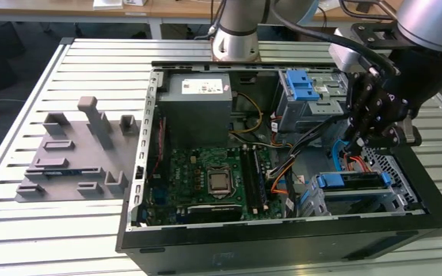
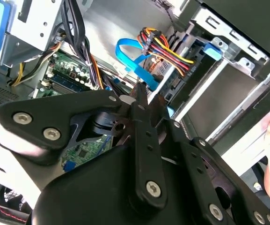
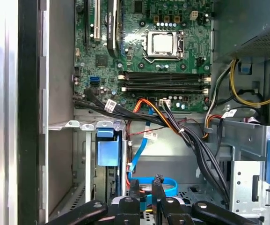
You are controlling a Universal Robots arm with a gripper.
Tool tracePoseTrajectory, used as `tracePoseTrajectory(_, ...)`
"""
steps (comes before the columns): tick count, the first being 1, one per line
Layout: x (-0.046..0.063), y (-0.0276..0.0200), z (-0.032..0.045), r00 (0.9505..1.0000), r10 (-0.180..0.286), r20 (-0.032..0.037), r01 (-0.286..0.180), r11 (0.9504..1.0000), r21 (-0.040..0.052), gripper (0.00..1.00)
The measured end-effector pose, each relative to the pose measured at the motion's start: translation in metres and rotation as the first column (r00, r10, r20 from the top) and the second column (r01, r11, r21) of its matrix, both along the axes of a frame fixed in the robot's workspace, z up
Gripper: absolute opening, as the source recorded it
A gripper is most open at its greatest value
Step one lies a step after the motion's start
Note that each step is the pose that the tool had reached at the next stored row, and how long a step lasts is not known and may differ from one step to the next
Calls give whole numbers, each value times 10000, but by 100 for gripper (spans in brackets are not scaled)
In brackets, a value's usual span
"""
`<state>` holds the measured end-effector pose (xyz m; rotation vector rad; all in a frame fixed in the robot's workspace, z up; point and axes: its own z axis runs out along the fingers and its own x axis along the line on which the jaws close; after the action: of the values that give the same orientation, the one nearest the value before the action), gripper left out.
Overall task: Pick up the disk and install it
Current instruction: 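Insert the second disk wire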
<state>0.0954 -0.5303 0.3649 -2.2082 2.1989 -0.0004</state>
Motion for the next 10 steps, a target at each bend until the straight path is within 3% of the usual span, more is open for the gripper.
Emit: tracePoseTrajectory(10, 5, 3, -57, 9998, 200, 0, -200, 9998, -12, 25)
